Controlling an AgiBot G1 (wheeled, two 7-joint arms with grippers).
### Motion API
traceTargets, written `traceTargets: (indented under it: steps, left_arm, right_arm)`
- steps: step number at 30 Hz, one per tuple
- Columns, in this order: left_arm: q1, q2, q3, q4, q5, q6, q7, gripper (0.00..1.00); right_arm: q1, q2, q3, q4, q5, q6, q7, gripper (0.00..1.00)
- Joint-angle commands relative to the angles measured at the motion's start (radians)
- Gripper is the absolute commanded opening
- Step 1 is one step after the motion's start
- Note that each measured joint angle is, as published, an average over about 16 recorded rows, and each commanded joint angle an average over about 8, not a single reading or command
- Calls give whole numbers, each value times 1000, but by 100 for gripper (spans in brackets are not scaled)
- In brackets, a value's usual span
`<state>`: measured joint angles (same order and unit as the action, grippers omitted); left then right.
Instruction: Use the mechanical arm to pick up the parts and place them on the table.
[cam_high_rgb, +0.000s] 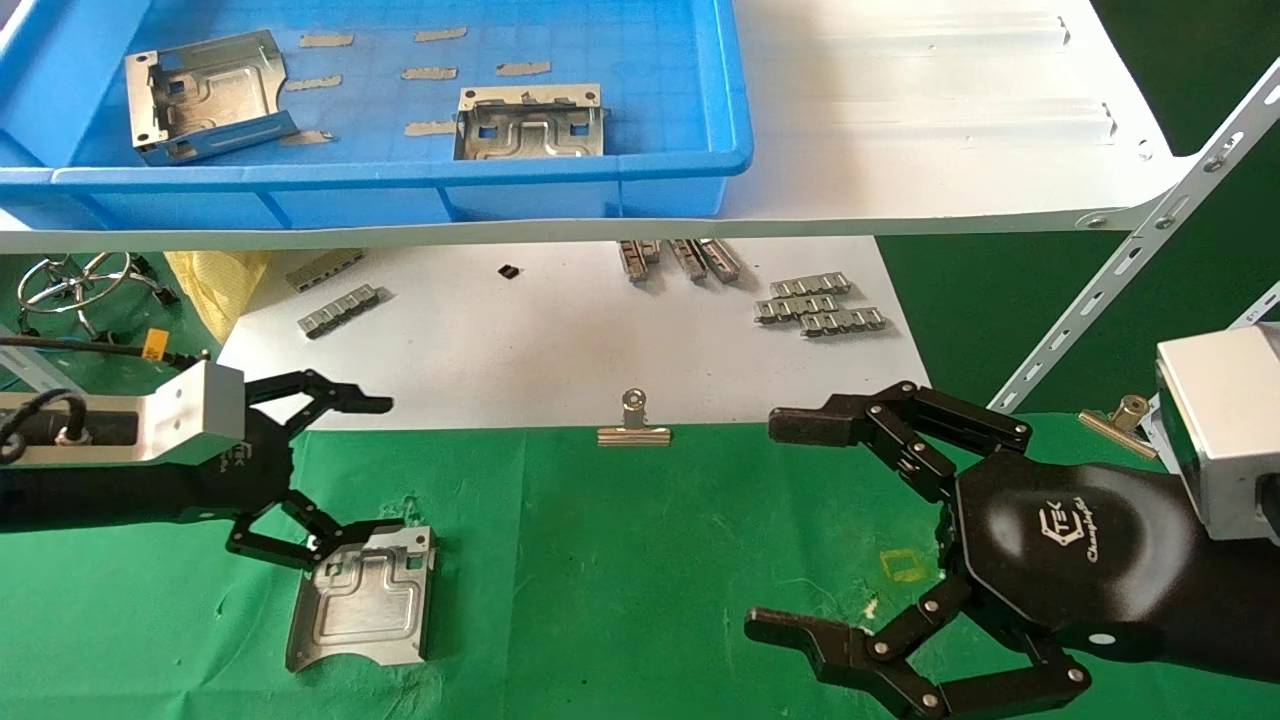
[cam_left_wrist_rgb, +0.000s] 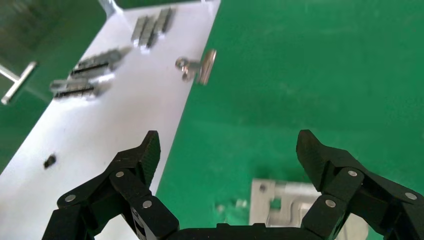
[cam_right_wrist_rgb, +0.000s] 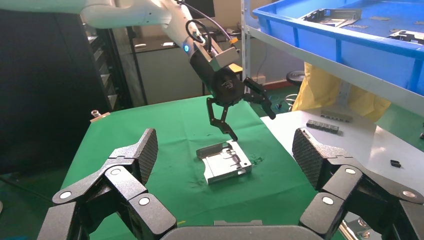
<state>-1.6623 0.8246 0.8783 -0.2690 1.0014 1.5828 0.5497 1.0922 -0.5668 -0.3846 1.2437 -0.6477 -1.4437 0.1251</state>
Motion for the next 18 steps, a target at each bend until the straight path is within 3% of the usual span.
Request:
traceTargets:
  steps: [1,18]
  left_arm:
    - [22,-8,-22,-38,-10,-3,-28,100]
    - [212,-77,-216,-367,-98,-31,-266,100]
  right_arm:
    - [0,0,0,0,0,0,0,100]
    - [0,0,0,0,0,0,0,100]
